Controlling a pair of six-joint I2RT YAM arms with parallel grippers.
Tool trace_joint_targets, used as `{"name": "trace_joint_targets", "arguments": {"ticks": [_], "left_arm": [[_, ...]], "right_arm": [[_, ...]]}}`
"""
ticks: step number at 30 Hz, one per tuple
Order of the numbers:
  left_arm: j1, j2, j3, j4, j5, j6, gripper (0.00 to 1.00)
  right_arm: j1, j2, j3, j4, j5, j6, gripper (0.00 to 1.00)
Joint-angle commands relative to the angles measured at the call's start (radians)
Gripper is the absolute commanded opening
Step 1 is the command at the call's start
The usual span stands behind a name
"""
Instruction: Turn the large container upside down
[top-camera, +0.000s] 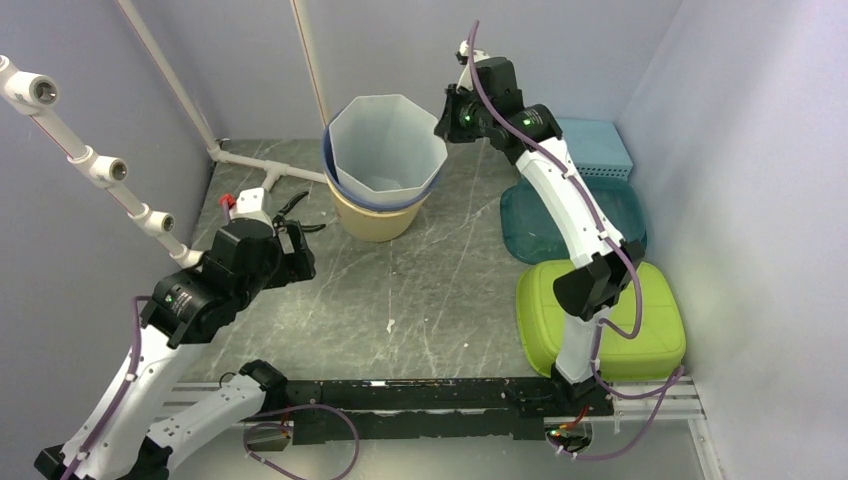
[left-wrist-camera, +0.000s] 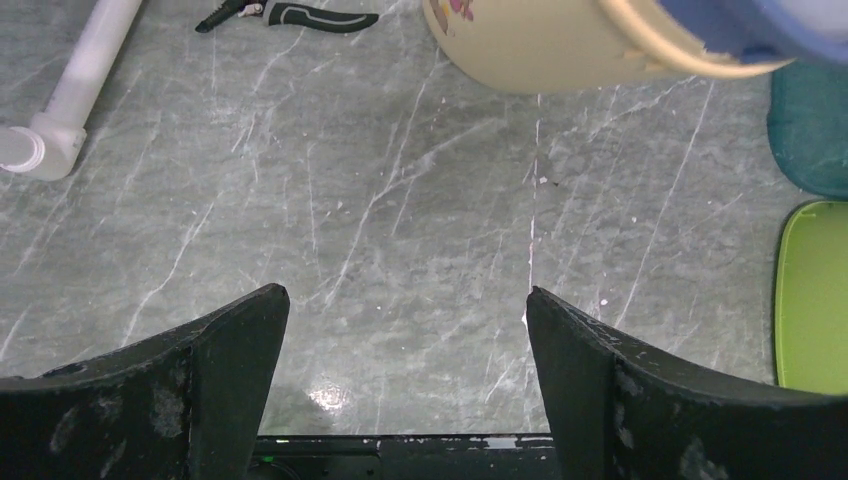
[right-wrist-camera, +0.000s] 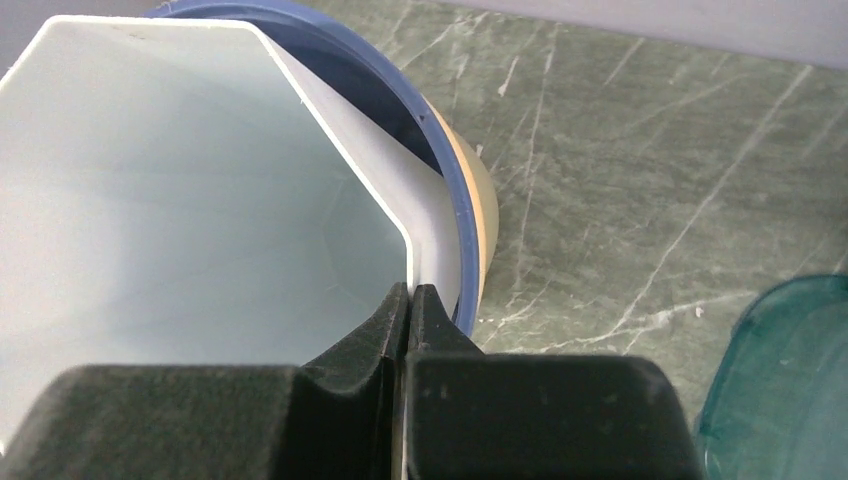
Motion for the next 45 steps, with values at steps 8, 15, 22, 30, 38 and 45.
{"name": "trace_joint_targets", "arguments": {"ticks": [8,15,22,30,38,45], "left_arm": [[0.005,0.041,0.106,-0.050,-0.141,-0.017,0.94],[0.006,0.091,0.167,-0.013,-0.232,0.048,0.94],[0.041,0.196,0.246,0.055,-0.165,0.065,0.94],[0.196,0.252,0.300,0.143,0.021,0.087,0.94],[0.367,0.348,0.330,0.237,0.305,0.072,0.94],[0.476,0.387,0.291,0.320,0.520,0.050,0.91]], "right_arm": [[0.073,0.023,0.094,-0.047,-0.191,-0.340,0.00],[0.097,0.053,0.096,-0.049,-0.128,-0.385,0.00],[0.095,0.061,0.078,-0.011,-0.148,-0.371,0.00],[0.093,0.064,0.060,0.002,-0.162,-0.371,0.00],[0.086,0.062,0.060,0.013,-0.165,-0.364,0.00],[0.080,0.070,0.068,0.010,-0.181,-0.335,0.00]]}}
